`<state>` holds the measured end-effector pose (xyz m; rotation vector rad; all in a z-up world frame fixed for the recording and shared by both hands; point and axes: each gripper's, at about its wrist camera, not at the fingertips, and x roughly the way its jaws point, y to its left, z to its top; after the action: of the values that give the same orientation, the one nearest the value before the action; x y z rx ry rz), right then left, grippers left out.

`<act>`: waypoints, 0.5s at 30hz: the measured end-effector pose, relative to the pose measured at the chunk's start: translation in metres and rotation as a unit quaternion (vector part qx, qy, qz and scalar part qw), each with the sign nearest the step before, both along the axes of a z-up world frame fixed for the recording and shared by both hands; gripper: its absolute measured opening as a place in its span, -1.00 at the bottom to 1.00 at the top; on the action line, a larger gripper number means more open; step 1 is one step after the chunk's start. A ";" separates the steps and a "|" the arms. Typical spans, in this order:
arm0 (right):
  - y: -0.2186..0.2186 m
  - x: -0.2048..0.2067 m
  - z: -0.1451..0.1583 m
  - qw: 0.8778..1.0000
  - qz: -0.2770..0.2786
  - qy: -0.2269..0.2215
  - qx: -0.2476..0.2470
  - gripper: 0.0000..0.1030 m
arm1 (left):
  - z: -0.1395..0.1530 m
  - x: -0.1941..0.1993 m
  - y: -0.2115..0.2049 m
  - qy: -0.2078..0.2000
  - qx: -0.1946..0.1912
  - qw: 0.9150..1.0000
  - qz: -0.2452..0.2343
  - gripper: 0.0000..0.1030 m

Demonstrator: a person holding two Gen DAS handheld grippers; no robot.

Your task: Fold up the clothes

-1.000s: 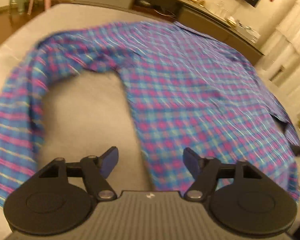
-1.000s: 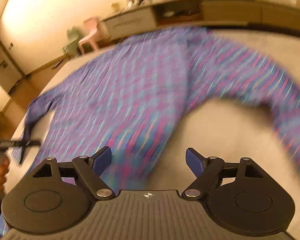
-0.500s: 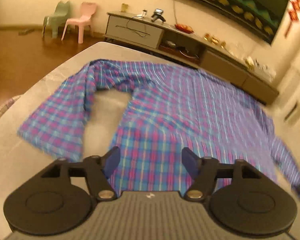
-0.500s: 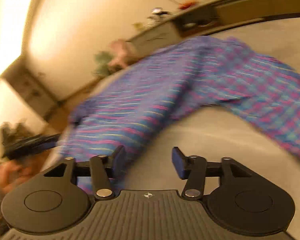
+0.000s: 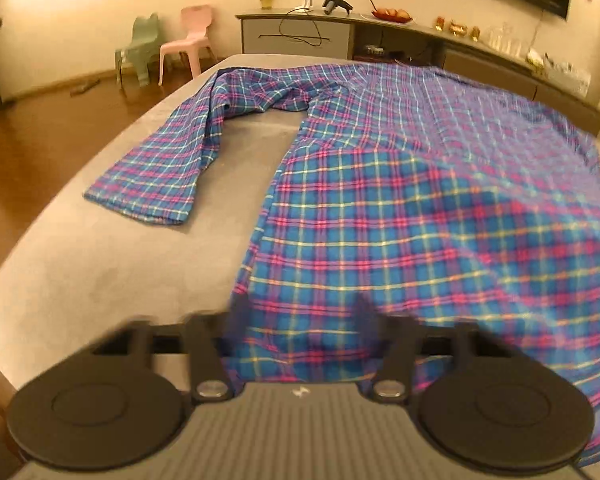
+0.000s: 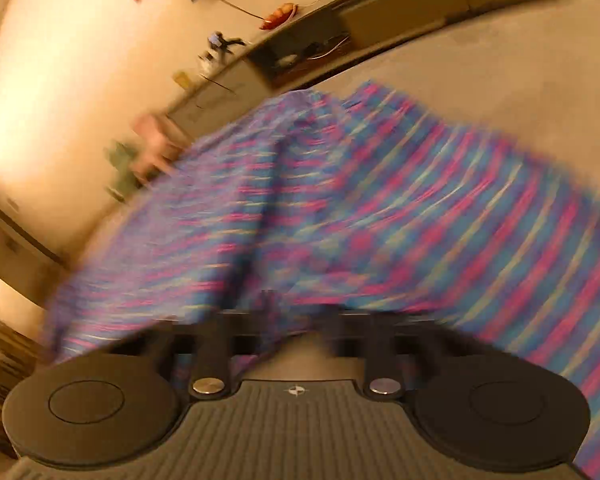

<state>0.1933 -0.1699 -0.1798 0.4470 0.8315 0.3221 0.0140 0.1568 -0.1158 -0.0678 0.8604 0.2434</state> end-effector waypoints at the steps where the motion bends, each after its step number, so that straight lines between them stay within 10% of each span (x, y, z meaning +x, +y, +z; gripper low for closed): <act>1: -0.006 0.002 0.003 1.000 -0.008 -0.013 -0.023 -0.92 | -0.001 0.001 0.003 -0.002 0.008 1.000 0.005 -0.99; 7: -0.046 -0.010 0.055 0.961 -0.126 -0.141 -0.201 -0.88 | -0.003 0.009 0.020 -0.005 0.025 0.999 0.046 -1.00; 8: -0.054 -0.013 0.053 0.970 -0.132 -0.118 -0.166 -0.79 | -0.002 0.009 0.020 -0.004 0.026 0.999 0.048 -0.99; 10: -0.069 -0.018 0.048 0.983 -0.143 -0.071 -0.094 0.36 | 0.002 0.006 0.018 -0.010 0.024 0.999 0.044 -0.87; 15: -0.040 -0.078 0.027 0.994 -0.006 0.052 0.098 0.49 | 0.043 -0.024 -0.028 -0.107 0.011 0.990 -0.091 -0.28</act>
<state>0.1150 -0.2094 -0.1524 0.6560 0.9030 0.3727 -0.0098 0.1288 -0.0726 0.0063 0.6463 0.0725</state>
